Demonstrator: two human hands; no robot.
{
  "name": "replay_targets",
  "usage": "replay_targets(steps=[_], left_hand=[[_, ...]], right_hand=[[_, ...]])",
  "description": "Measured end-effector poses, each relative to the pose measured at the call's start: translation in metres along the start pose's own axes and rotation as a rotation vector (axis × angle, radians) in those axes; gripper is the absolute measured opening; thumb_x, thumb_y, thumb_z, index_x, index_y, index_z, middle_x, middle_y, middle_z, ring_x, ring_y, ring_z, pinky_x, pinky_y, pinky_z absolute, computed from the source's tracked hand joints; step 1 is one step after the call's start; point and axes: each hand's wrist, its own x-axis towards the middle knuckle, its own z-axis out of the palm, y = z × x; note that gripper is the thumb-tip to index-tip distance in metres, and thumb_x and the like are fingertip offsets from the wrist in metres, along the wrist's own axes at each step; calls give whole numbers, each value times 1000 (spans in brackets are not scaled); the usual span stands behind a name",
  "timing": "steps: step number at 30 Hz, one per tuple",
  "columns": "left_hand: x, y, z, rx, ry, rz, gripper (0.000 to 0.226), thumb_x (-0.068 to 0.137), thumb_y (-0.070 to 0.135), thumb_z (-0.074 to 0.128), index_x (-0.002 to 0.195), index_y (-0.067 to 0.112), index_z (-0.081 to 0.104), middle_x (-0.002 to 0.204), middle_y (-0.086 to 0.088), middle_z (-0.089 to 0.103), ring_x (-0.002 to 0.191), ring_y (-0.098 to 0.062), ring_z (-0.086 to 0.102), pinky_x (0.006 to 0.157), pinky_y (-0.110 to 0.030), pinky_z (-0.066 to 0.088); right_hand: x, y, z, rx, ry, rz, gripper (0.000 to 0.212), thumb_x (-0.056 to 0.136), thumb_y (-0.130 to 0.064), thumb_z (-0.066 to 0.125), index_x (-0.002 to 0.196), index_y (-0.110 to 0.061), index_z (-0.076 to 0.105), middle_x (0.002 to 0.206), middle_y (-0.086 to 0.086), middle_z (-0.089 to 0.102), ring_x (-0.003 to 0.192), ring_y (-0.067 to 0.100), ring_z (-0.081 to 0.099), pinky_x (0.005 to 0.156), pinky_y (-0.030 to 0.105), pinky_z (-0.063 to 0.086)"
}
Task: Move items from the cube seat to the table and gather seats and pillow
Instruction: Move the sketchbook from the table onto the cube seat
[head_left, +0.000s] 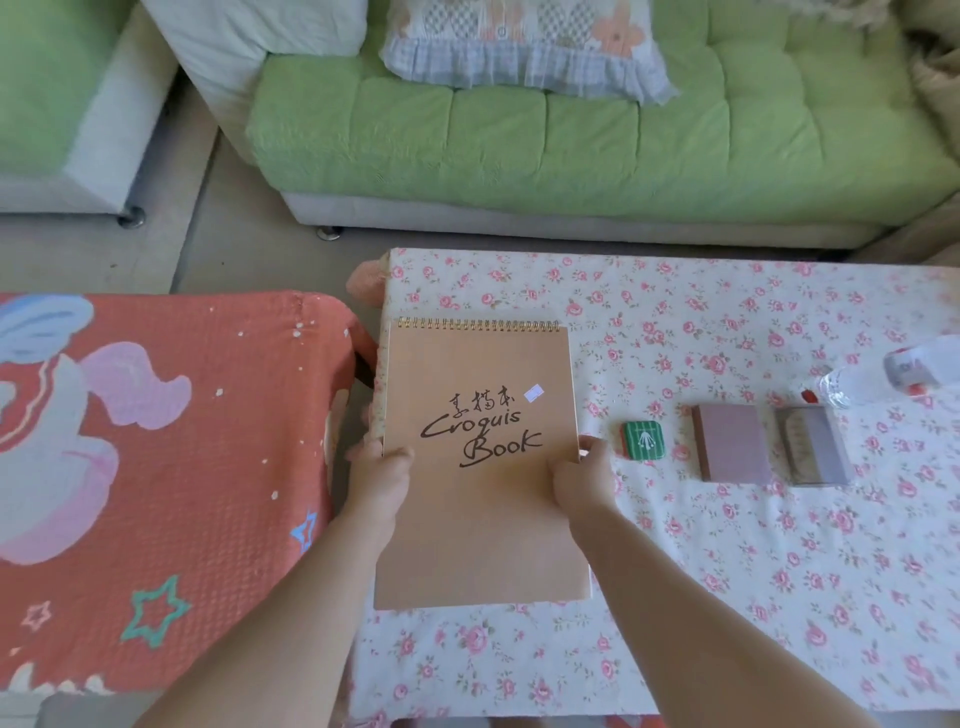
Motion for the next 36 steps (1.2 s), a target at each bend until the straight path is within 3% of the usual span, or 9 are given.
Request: replay_targets(steps=[2, 4, 10, 13, 18, 25, 27, 30, 36], left_hand=[[-14, 13, -14, -16, -3, -5, 23, 81, 9, 54, 102, 4, 62, 95, -11, 66, 86, -29, 59, 67, -27, 40], [-23, 25, -26, -20, -2, 22, 34, 75, 14, 54, 106, 4, 65, 114, -14, 65, 103, -35, 61, 76, -29, 40], [-51, 62, -89, -97, 88, 52, 4, 80, 11, 54, 78, 9, 56, 80, -9, 53, 74, -20, 45, 66, -30, 34], [-51, 71, -125, -97, 94, 92, 18, 76, 15, 52, 88, 3, 60, 84, -10, 54, 77, -20, 47, 67, -30, 35], [-23, 75, -196, -62, 126, 150, 12, 88, 3, 47, 93, 3, 58, 86, -10, 57, 80, -21, 50, 65, -30, 35], [16, 55, -326, 62, 123, 174, 49, 93, 8, 46, 141, 4, 38, 142, -3, 44, 132, -28, 40, 104, -34, 34], [36, 54, -367, 57, 162, 156, 45, 92, 8, 46, 137, 4, 42, 141, -10, 46, 129, -29, 43, 107, -38, 35], [52, 43, -412, 88, 150, 128, 35, 92, 7, 45, 126, 5, 50, 121, -8, 53, 105, -22, 48, 88, -29, 35], [82, 33, -445, 103, 117, 133, 48, 92, 7, 47, 139, 8, 43, 139, -4, 49, 127, -27, 45, 101, -32, 34]], right_hand=[[-23, -12, -3, -2, -9, -29, 49, 89, -4, 45, 135, -16, 34, 75, -7, 45, 68, 10, 46, 52, 24, 33], [-40, -24, -3, 12, -28, -43, 52, 88, -4, 45, 138, -16, 34, 77, -8, 47, 69, 11, 49, 53, 23, 36], [-96, -64, 20, 20, -92, -144, 40, 90, -5, 43, 129, -15, 43, 74, -6, 49, 63, 9, 46, 52, 23, 36], [-123, -77, 45, 21, -96, -174, 40, 90, -5, 42, 129, -16, 44, 74, -6, 49, 63, 10, 46, 53, 24, 36], [-160, -91, 108, 45, -105, -204, 45, 88, 0, 40, 130, -15, 43, 72, -3, 50, 61, 12, 46, 50, 24, 35], [-220, -73, 235, 78, -74, -171, 41, 85, 1, 40, 123, -15, 48, 80, -3, 52, 67, 14, 48, 50, 24, 34], [-233, -80, 275, 64, -82, -187, 42, 85, 1, 42, 123, -15, 48, 80, -4, 51, 69, 15, 50, 53, 24, 37], [-250, -77, 320, 27, -93, -156, 41, 86, -1, 45, 125, -15, 48, 75, -8, 48, 66, 12, 48, 55, 25, 37], [-252, -74, 362, 20, -63, -118, 39, 84, 4, 47, 120, -13, 49, 75, -7, 48, 61, 8, 45, 49, 23, 33]])
